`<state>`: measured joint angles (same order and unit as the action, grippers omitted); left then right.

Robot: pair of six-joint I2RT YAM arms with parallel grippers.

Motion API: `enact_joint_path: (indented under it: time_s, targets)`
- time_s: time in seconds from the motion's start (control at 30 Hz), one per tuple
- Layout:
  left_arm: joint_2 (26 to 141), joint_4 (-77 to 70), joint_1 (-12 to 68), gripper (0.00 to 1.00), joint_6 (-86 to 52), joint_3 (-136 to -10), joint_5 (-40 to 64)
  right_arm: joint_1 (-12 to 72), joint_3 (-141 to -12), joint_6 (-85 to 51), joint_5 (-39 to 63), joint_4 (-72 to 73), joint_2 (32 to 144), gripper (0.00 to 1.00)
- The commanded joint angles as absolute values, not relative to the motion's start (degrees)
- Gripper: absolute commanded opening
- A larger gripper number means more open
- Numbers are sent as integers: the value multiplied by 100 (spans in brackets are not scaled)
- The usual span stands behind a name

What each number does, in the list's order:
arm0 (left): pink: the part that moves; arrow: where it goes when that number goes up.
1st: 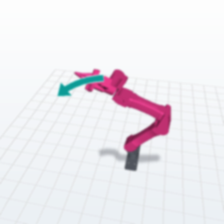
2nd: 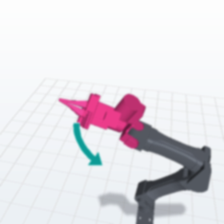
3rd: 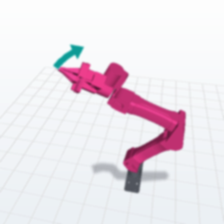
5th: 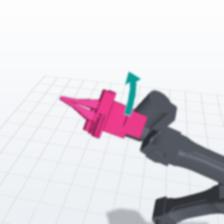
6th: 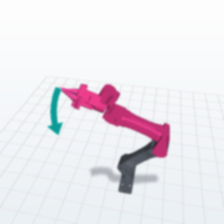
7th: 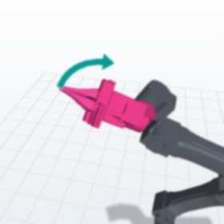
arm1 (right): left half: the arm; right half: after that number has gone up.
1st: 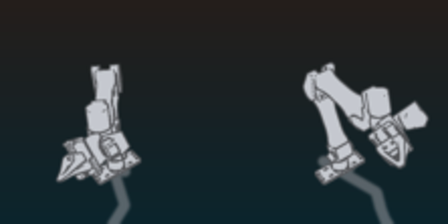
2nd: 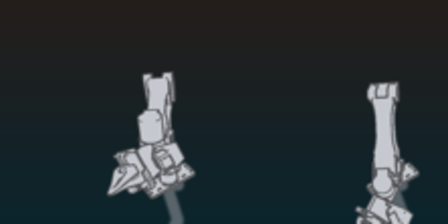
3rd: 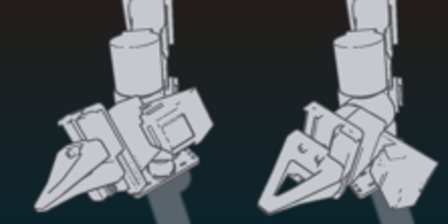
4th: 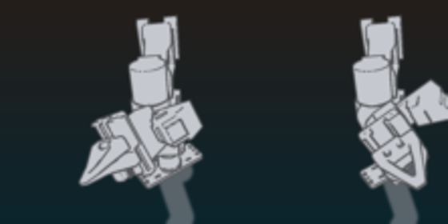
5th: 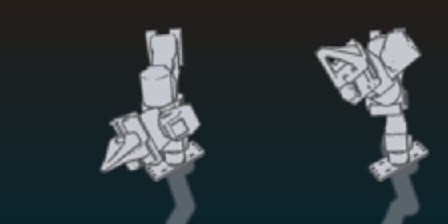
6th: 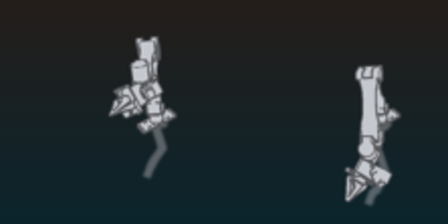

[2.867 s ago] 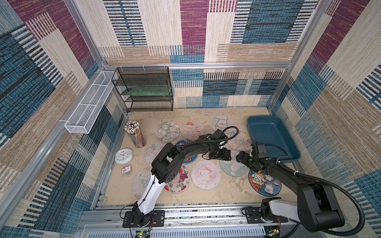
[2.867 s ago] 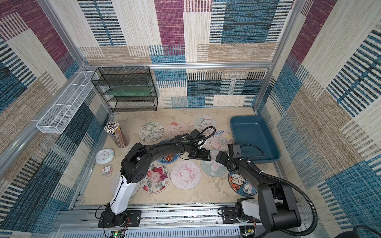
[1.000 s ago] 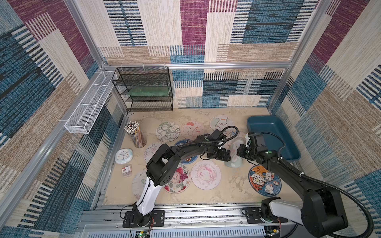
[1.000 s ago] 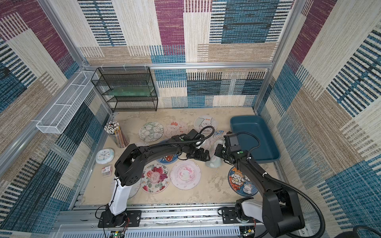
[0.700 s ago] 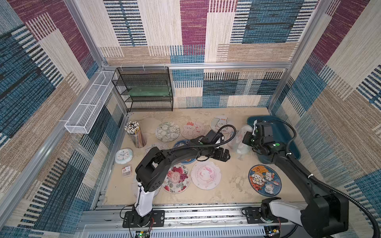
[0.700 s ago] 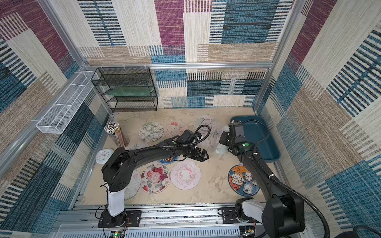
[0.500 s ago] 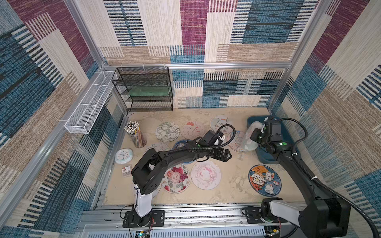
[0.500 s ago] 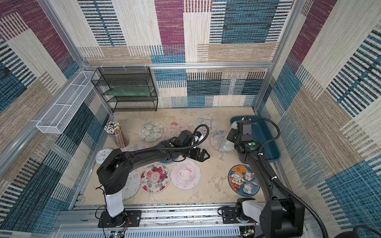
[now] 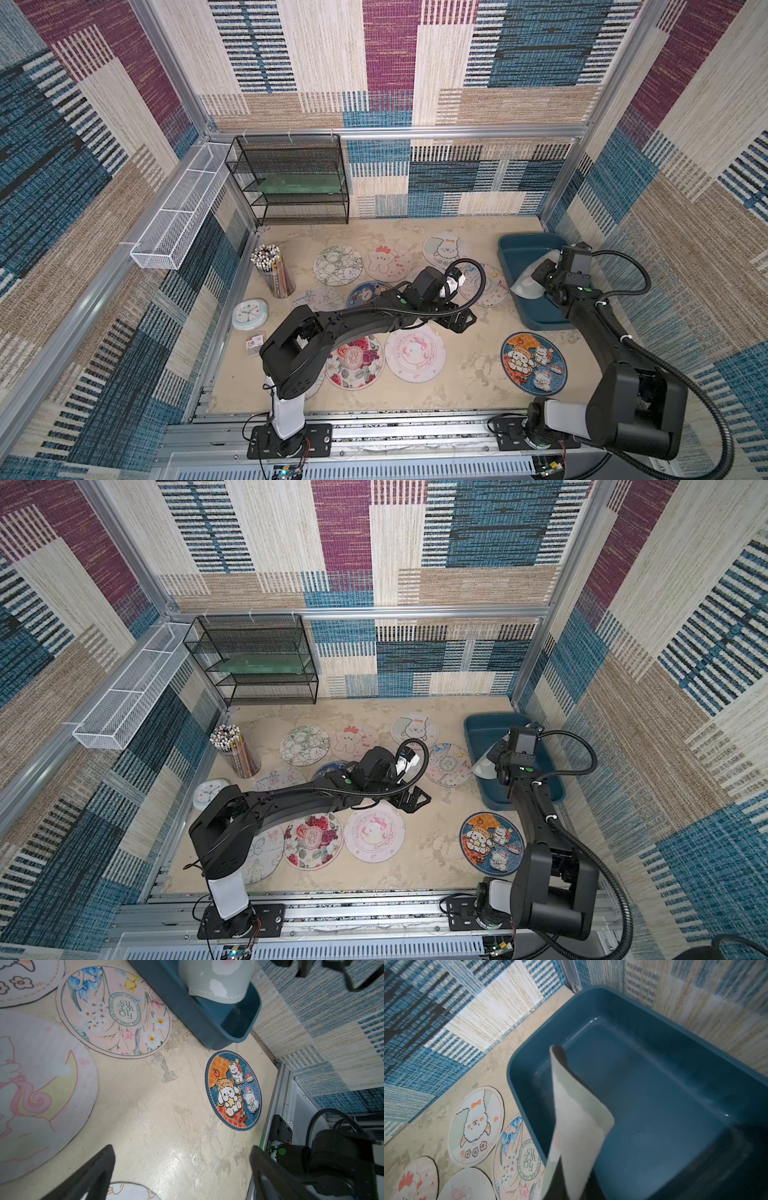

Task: Put the coasters into the storage box
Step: Place the coaster in the storage box.

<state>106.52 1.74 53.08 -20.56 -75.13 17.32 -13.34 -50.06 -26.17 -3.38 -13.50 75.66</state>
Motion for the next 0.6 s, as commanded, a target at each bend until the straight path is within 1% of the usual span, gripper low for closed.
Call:
enact_joint_path:
  time_s: [0.0,0.27,0.57]
  targets:
    - [10660,481,5351,99,-1737,-7625,1427,-1485,-4953,-2602,-233,-1015,7852,1]
    - [10819,837,5363,98,-1682,-7852,1413,-1875,-4802,-2542,-323,-1169,8595,5]
    - [10925,896,5362,97,-1704,-7971,1441,-2175,-4694,-2393,-391,-1097,9020,8]
